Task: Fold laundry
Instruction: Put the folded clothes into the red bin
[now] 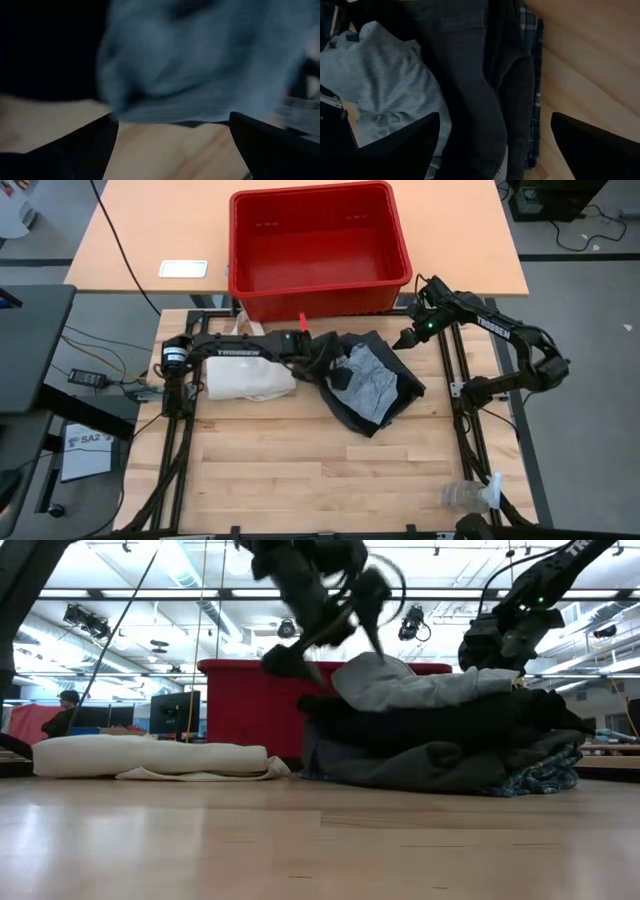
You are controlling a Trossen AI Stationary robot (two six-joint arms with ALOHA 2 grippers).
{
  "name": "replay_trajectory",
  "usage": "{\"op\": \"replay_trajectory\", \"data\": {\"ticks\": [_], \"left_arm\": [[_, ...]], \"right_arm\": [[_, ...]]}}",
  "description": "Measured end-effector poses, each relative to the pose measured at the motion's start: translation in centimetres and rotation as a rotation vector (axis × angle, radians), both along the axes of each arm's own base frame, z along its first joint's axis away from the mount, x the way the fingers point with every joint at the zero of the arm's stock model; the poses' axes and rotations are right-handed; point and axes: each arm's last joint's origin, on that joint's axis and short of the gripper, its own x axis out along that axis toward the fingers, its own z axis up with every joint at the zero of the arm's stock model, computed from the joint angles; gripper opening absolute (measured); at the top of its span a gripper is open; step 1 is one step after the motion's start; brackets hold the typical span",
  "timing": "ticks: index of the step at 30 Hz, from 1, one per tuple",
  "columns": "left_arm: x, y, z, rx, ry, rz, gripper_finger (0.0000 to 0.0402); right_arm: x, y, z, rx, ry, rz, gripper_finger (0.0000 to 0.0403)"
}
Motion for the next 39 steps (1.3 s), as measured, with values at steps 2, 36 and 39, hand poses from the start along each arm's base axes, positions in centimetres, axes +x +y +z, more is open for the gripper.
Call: {"op": "replay_trajectory", "data": {"ticks": [2,36,39], "left_arm": [[0.3,0.4,1.9,0.039,-0.056,-0.029,0.0385],[-8.1,-1.1,12.1,0.712,0.018,-0.108,0.0306],[-10.2,-2.0,9.5,0.647,-0.079,-0.017,0.0294]], "right_arm": [[0.0,0.0,0.1,-0.010,-0.007,-0.001,0.0386],[-0.3,0.8,1.3,-0.014,-0.040,-0.019,0.0368],[-0.3,0.7,1.3,-0.018,-0.041,-0.019,0.0368]]}}
